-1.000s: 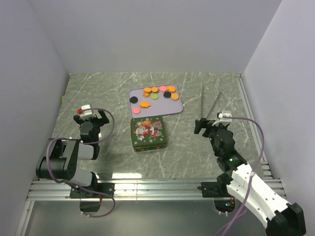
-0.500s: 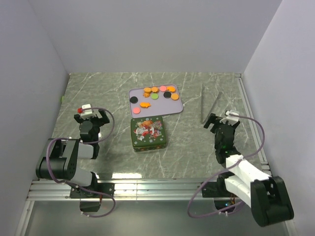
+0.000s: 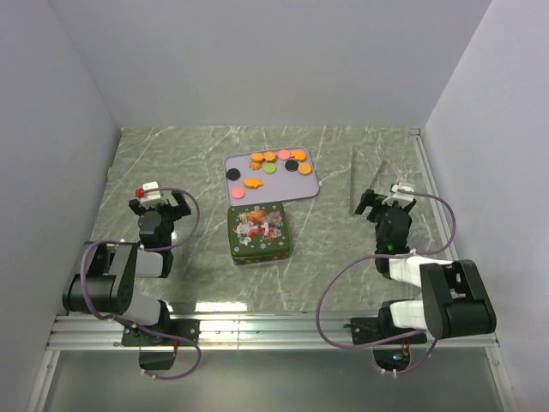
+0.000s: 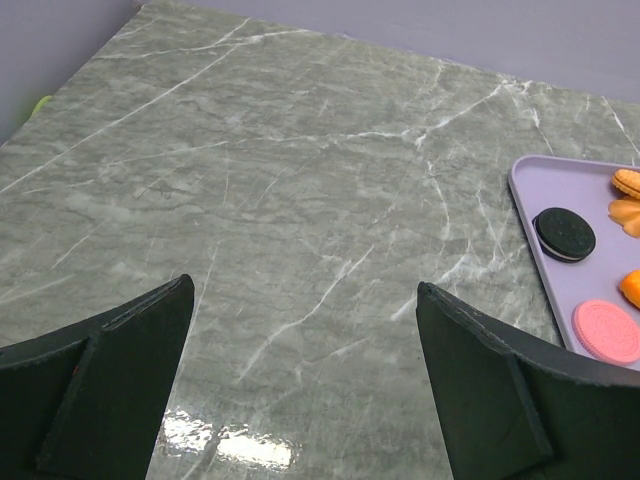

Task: Pack the cookies

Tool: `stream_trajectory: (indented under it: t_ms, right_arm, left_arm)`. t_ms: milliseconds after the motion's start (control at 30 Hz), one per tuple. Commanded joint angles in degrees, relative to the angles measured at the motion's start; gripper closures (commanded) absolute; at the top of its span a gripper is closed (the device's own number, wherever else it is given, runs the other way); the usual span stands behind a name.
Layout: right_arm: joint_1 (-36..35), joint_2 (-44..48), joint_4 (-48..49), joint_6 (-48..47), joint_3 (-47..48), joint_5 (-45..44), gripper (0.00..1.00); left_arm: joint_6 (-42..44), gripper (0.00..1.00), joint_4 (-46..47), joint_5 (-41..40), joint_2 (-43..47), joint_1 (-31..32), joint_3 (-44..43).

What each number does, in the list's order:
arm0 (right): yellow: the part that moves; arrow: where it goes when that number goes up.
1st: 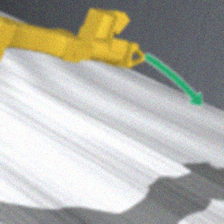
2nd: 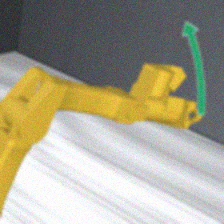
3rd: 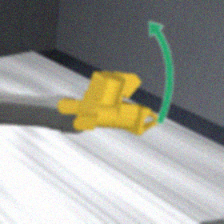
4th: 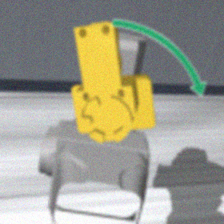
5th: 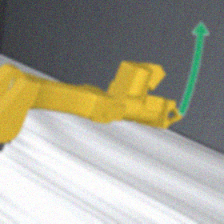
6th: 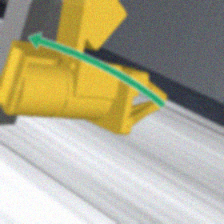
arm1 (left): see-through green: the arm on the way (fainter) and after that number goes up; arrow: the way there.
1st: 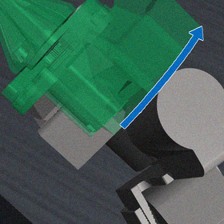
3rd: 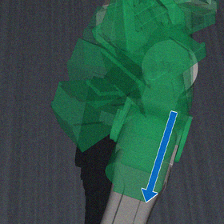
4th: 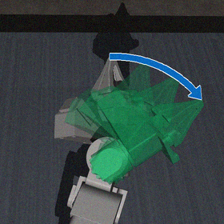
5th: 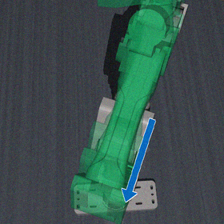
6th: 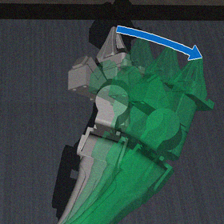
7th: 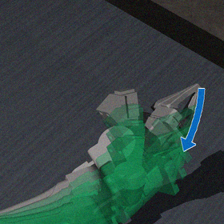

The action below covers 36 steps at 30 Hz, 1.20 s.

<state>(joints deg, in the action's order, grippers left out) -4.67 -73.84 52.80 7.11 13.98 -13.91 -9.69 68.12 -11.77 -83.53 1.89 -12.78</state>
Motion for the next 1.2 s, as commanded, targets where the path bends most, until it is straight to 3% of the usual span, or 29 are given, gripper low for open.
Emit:
stream_trajectory:
  t_ms: [0,1167]
  right_arm:
    - [0.5,-1.1,12.7,-4.0,-1.9,7.7,0.00]
    - [0.4,-0.5,11.3,-4.1,-1.8,7.2,0.00]
  left_arm:
    - [0.6,0.01,1.8,1.2,-0.1,-0.2,-1.3]
    - [0.6,0.01,1.9,1.1,-0.1,-0.2,-1.1]
